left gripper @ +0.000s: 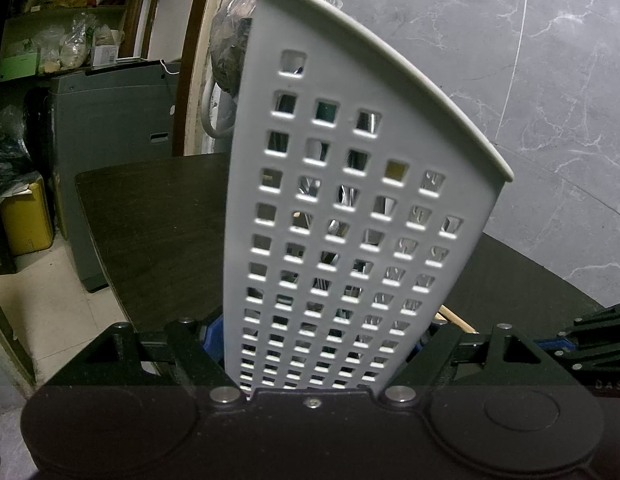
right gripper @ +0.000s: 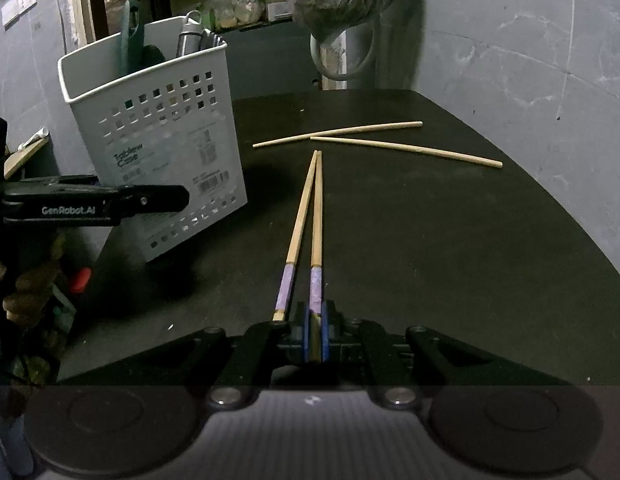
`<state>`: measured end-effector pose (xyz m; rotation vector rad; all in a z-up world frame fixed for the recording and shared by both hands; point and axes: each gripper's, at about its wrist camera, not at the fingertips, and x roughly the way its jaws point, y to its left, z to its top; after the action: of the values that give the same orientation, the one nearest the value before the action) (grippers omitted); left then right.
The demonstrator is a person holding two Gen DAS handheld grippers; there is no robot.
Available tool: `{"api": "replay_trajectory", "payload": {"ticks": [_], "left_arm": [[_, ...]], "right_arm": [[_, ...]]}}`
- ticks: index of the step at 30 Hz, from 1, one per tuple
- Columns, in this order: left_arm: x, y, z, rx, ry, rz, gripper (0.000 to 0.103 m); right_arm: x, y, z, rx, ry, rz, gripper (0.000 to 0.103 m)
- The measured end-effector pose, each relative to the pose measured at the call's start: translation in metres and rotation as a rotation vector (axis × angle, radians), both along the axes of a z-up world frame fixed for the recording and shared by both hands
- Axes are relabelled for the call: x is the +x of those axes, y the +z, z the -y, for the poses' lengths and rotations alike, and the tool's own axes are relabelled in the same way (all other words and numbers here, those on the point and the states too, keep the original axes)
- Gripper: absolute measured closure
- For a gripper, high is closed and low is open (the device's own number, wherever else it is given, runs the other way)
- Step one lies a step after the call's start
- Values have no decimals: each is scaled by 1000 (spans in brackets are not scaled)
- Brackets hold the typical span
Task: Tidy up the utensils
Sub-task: 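Hold the two chopsticks in the right gripper just above the table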
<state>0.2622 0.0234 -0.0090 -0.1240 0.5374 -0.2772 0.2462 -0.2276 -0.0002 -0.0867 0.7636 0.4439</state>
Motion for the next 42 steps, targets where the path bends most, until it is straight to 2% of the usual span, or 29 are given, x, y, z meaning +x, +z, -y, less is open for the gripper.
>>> {"api": "replay_trajectory", "payload": {"ticks": [6,9,11,13,15,24,33,35,37,40,42], "left_arm": [[0,0,0,0,0,0,23],[0,0,0,-1,0,1,23],[0,0,0,-1,-1,1,23],[0,0,0,-1,-1,1,23],[0,0,0,-1,-1,1,23],[0,0,0,-2,-1,1,23],[0,0,0,-4,-2,2,23],[0,0,1,-3,-2,1,23],[0,0,0,-4,-3,1,23],[0,-1,1,-3,-3,2,23],[0,-1,0,-4,-3,2,23]], "right_arm": [[-3,1,0,-9,4,-6,95],[-3,3,2,-2,0,-4,89],[-2,6,3,11,-10,4,79],[2,8,2,19,-14,11,62],[9,9,-1,31,-15,7,58],[17,8,-12,41,-12,-35,58],[18,7,-24,10,-78,-69,59],[18,6,-27,-2,-88,-61,66],[19,6,-29,-10,-96,-53,80],[21,5,-30,-15,-102,-48,88],[20,5,-30,-19,-96,-42,88]]}}
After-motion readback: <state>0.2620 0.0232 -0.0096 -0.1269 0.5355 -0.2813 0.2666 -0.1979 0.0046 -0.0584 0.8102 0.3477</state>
